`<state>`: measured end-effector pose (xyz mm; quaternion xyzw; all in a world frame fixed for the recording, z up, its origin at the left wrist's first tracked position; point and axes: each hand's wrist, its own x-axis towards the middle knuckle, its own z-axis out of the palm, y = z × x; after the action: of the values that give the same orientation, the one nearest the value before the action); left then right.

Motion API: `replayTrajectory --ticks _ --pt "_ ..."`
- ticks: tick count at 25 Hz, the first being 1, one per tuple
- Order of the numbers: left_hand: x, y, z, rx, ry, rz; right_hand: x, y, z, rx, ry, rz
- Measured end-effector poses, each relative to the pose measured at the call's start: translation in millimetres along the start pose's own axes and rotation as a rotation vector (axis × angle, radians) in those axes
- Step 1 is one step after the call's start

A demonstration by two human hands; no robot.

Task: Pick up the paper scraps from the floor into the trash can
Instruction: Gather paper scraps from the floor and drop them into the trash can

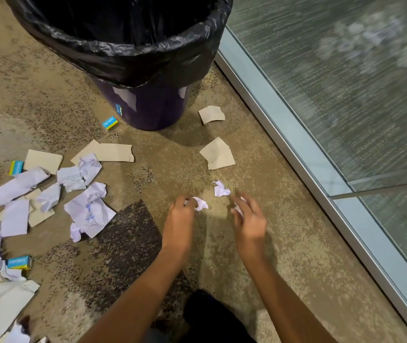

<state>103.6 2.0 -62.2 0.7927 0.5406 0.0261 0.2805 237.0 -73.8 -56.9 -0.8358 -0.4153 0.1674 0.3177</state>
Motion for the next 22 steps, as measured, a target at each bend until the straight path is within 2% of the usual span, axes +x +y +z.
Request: replayTrajectory --ticks 4,6,8,10,13,19,22 --pt "-4 -14 -11 -0.110 0.062 -0.047 38 -14 27 -0.294 -0.281 -0.137" --pt "-9 -17 -18 -0.134 0.095 -0.043 39 -17 32 -0.472 -0.305 -0.228" --pt "-16 -19 -27 -0.148 0.117 -0.033 38 -16 31 -0.498 -0.321 -0.199" --pt "-21 -22 -40 -0.162 0.143 -0.022 36 -17 21 -0.435 -0.304 -0.185" --pt "-17 -19 -75 -0.211 0.259 0.018 39 -40 -3 -0.269 -0.104 -0.202" --pt "2 34 -189 -0.332 0.694 0.201 77 -161 -60 0.187 0.289 -0.425" --pt "10 48 -237 -0.372 0.834 0.289 104 -216 -72 0.424 0.314 -0.469"
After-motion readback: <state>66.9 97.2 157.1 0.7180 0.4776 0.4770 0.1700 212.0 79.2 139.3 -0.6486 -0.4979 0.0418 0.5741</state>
